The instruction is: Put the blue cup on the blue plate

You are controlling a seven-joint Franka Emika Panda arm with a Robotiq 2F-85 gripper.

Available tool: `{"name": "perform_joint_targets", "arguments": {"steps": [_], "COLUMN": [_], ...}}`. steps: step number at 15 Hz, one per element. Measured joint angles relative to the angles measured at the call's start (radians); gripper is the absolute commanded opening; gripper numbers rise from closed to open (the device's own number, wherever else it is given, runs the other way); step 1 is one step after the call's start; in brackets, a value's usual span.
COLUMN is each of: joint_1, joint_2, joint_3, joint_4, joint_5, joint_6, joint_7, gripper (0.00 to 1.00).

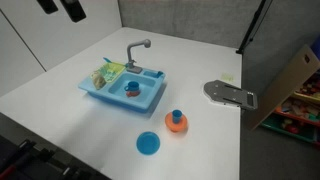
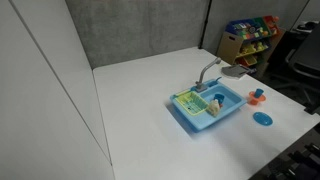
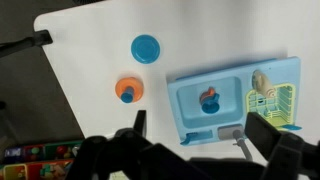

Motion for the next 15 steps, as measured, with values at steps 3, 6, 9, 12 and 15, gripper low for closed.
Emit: {"name": "perform_joint_targets", "arguments": {"steps": [3,6,9,12,15], "joint_1": [0.0,0.0,0.0,-0.004,-0.017], "joint_2": [0.0,0.0,0.001,0.014,0.048], "joint_3": [0.0,0.0,0.001,0.001,-0.001], "joint_4": [0.0,0.0,0.0,-0.007,-0.028], "joint_5": [0.0,0.0,-0.001,-0.016,-0.03], "joint_6": [0.0,0.0,0.0,0.002,0.023], "joint_7": [0.0,0.0,0.0,0.002,0.006], "gripper": [1.0,1.0,1.0,1.0,1.0]}}
